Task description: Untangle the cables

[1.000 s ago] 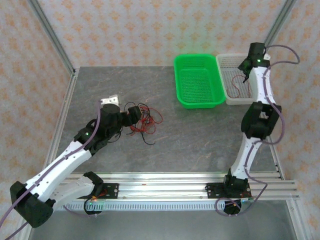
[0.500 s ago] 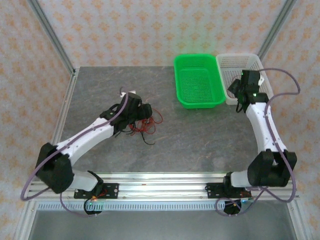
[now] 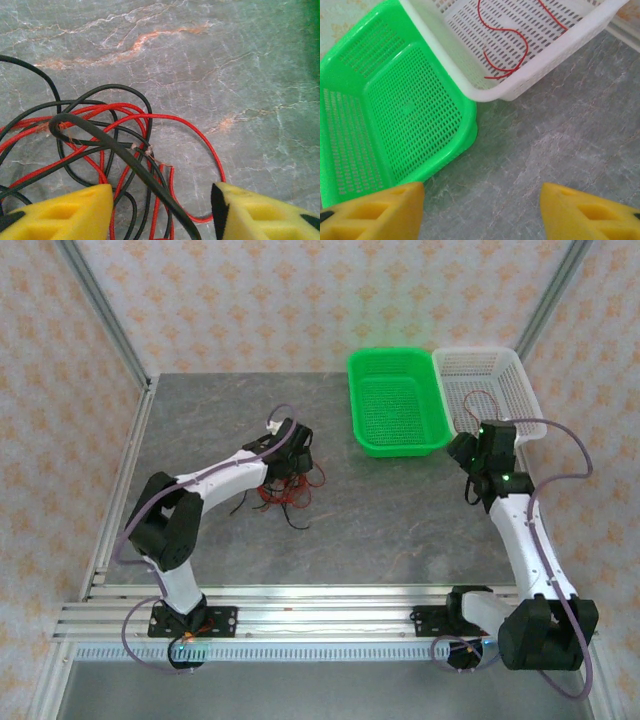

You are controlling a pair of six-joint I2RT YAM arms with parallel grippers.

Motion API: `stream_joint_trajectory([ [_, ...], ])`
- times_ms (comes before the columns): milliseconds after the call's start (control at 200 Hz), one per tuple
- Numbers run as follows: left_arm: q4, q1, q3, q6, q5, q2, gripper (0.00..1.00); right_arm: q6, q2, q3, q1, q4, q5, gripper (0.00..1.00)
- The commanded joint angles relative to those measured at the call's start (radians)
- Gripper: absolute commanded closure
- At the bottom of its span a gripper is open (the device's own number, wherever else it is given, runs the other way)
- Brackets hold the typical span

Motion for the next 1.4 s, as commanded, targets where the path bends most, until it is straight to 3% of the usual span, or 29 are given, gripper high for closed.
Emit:
stream_joint_trajectory([
  [0,0.039,0.008,0.031,0.008,-0.04,0.016,0.52,0.021,-0.03,-0.028,0.008,0.034,-0.034,0.42],
  [115,0.059,0.007,0.035,0.01,-0.036,0.021,0.73,0.04,-0.057,-0.059,0.018,0.044,-0.06,0.48],
  [215,0.06,0.007,0.046,0.011,-0.032,0.016,1.0,0.062,-0.076,-0.085,0.033,0.056,-0.092,0.52],
  [526,0.025,-0.025,0.093,0.008,0.035,-0.11,1.0,0.172,-0.093,-0.134,0.252,0.145,-0.128,0.53],
  [771,-0.045,-0.054,0.173,0.003,0.08,-0.221,1.0,0.302,-0.048,-0.268,0.407,0.559,-0.317,0.53],
  [1026,-0.081,-0.071,0.247,0.007,0.117,-0.291,1.0,0.375,0.143,-0.247,0.545,0.846,-0.399,0.52],
  [1396,-0.107,-0.08,0.306,0.019,0.13,-0.32,1.0,0.446,0.454,-0.043,0.664,0.951,-0.401,0.5],
])
